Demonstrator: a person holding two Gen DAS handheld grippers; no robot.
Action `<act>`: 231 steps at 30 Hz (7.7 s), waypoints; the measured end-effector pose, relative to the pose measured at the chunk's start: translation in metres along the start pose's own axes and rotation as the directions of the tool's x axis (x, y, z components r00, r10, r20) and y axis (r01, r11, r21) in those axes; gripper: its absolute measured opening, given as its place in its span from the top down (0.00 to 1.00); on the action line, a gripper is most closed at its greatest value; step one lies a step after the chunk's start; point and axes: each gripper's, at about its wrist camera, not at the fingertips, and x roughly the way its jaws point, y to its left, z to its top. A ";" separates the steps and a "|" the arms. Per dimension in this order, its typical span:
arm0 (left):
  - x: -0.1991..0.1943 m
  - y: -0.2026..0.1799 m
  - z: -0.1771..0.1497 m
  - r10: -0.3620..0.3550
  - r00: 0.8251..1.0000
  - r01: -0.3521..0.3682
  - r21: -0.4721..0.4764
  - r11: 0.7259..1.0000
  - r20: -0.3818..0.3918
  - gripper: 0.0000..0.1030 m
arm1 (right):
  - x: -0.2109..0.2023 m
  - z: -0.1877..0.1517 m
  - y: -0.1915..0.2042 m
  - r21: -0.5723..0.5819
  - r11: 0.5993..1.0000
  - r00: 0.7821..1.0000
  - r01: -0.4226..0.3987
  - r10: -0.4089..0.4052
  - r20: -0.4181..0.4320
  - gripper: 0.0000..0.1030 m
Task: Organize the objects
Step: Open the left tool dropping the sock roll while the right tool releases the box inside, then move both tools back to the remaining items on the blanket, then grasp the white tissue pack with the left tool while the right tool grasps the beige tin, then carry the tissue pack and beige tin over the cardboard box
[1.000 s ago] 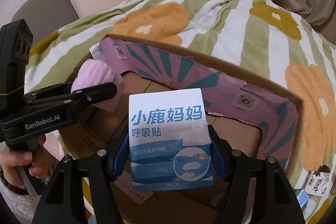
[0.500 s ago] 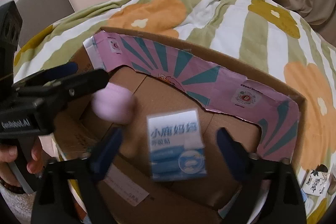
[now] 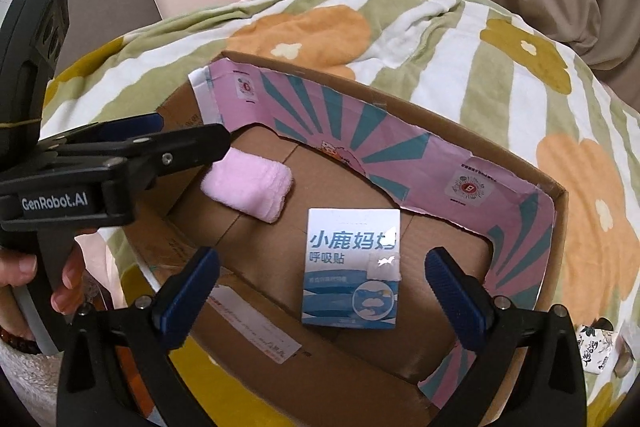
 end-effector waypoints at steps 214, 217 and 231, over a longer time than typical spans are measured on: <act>-0.042 -0.085 -0.004 -0.129 0.991 0.129 0.005 0.992 -0.027 0.39 | -0.126 -0.014 -0.080 0.214 0.972 0.961 0.094 -0.145 0.236 0.74; -0.033 -0.061 -0.006 -0.112 0.993 0.111 -0.018 0.994 -0.038 0.39 | -0.108 -0.008 -0.067 0.197 0.977 0.968 0.087 -0.129 0.214 0.74; 0.017 0.002 -0.029 -0.042 0.994 0.040 -0.032 0.999 -0.096 0.39 | -0.034 -0.003 -0.030 0.175 0.982 0.991 0.077 -0.095 0.097 0.74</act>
